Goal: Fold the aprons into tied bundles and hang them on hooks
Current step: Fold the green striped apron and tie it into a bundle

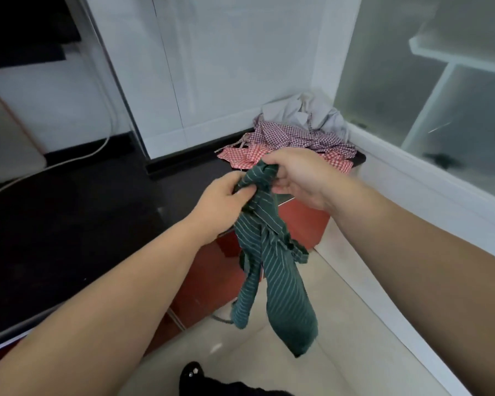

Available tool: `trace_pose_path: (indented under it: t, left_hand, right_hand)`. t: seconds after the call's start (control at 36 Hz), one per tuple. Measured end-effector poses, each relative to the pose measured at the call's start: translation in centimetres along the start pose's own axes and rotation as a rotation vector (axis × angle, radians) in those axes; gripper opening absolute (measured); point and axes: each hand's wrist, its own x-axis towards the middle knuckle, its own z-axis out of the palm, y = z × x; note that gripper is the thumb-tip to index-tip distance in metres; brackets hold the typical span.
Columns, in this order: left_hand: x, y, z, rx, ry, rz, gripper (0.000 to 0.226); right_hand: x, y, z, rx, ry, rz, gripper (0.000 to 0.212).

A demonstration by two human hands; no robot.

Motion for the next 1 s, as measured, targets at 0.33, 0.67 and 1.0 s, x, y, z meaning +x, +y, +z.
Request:
trace_pose_path:
  t: [0.33, 0.67, 1.0]
  left_hand:
    - [-0.5, 3.2, -4.9, -0.425, -0.121, -0.129, 0.027]
    - [-3.3, 1.0, -11.2, 0.121, -0.02, -0.211, 0.027]
    - [-3.7, -5.2, -15.8, 0.47, 0.753, -0.439, 0.018]
  right_hand:
    - [1.7, 3.9, 0.7, -0.503, -0.07, 0.047, 0.104]
    - [5.3, 4.4, 6.6, -0.749, 0.091, -0.211, 0.014]
    - [8.0, 4.6, 7.1, -0.465, 0.297, 0.065, 0.045]
